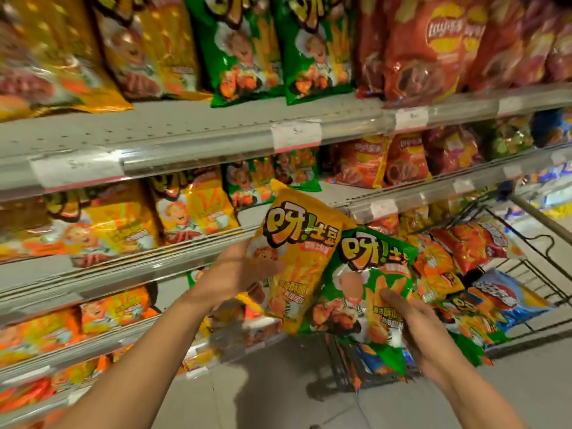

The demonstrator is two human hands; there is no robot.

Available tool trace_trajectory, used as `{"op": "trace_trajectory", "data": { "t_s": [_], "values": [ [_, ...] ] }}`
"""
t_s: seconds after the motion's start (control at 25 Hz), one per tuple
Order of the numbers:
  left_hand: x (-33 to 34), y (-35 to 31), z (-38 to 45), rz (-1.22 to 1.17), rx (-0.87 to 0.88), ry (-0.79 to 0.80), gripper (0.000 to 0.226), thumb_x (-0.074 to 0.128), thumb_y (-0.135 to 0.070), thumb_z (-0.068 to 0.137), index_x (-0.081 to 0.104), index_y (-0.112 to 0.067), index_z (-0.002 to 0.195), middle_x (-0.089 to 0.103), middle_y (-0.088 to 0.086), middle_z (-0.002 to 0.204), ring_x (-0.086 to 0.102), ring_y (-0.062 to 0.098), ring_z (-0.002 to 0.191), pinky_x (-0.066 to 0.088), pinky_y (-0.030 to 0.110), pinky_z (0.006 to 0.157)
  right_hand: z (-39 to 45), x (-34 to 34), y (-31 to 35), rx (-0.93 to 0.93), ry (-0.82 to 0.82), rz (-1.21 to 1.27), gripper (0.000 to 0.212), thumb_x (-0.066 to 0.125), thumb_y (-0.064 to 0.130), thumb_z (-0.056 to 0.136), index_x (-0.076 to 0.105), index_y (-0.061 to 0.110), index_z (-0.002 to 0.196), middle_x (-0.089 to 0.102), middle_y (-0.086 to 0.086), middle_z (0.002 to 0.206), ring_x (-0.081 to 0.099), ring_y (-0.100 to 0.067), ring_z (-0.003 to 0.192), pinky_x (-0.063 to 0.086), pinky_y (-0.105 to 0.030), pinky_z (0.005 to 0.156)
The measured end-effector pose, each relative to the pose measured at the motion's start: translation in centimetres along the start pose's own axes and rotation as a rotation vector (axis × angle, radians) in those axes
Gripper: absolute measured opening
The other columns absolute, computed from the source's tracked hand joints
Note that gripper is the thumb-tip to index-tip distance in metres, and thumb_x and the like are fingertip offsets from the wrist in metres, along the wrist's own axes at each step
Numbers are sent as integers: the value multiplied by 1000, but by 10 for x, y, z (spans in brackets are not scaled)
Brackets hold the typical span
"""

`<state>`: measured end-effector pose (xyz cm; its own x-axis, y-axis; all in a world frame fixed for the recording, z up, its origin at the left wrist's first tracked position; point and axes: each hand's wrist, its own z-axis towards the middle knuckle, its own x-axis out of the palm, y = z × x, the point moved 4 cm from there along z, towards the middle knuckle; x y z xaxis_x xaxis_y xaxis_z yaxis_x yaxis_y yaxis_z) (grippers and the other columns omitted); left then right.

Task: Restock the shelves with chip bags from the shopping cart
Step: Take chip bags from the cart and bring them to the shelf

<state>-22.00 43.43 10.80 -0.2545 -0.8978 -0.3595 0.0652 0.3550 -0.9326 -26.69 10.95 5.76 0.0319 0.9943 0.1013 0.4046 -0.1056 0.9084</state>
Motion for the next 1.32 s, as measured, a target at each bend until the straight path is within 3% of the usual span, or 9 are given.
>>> {"op": "trace_trajectory", "data": {
  "t_s": [0.16,0.28,0.44,0.56,0.68,0.84,1.04,1.2,1.32],
  "values": [
    [-25,13,-36,-18,-60,-209,10,78,-27,89,72,-35,90,72,-10,81,61,-3,76,50,30,72,26,21,22,-54,68,-61,38,83,41,71,79,19,102,77,-14,108,75,-32,99,51,-58,101],
    [-36,20,-63,-46,-142,-290,17,80,-45,82,70,-47,96,71,-18,74,65,-3,66,51,21,65,55,34,46,-100,80,-163,33,84,52,65,78,36,93,79,1,100,75,-23,97,52,-49,99],
    [-41,23,-80,-108,-229,-411,24,81,-49,79,70,-41,98,62,4,65,67,23,55,54,32,50,103,61,96,-184,176,-203,30,81,58,66,79,38,89,79,7,95,74,-7,86,55,-28,74],
    [-35,22,-81,-181,-259,-505,31,82,-49,75,67,-26,90,52,5,64,51,23,54,51,32,53,142,91,128,-241,289,-214,12,75,44,84,79,35,89,79,9,98,72,-11,97,52,-29,79],
    [-28,22,-84,-218,-285,-609,24,83,-42,76,69,-29,91,51,-2,61,50,16,53,55,34,55,181,127,149,-359,420,-257,11,69,29,93,77,22,97,78,7,97,70,-11,98,54,-15,74],
    [-16,20,-92,-222,-265,-654,27,82,-31,81,69,-24,104,60,6,70,59,22,59,62,44,60,222,172,152,-312,470,-307,22,67,18,95,70,0,108,75,-17,109,70,-29,107,56,-42,95],
    [-7,31,-106,-251,-309,-791,33,84,-33,79,70,-28,109,71,8,83,68,31,64,63,48,61,225,200,111,-296,530,-400,25,66,30,96,63,10,111,71,-9,111,66,-17,103,49,-25,80],
    [-2,34,-107,-280,-309,-828,29,84,-33,80,70,-25,104,70,20,86,68,33,68,63,49,61,233,200,109,-331,524,-458,32,70,40,92,63,17,113,72,-1,110,67,-18,107,52,-39,96],
    [-2,33,-106,-291,-299,-849,27,86,-36,80,70,-25,100,67,13,76,66,30,64,63,54,62,235,196,109,-403,424,-598,48,68,57,87,58,18,113,70,-3,111,65,-26,107,51,-53,98]
  ]
}}
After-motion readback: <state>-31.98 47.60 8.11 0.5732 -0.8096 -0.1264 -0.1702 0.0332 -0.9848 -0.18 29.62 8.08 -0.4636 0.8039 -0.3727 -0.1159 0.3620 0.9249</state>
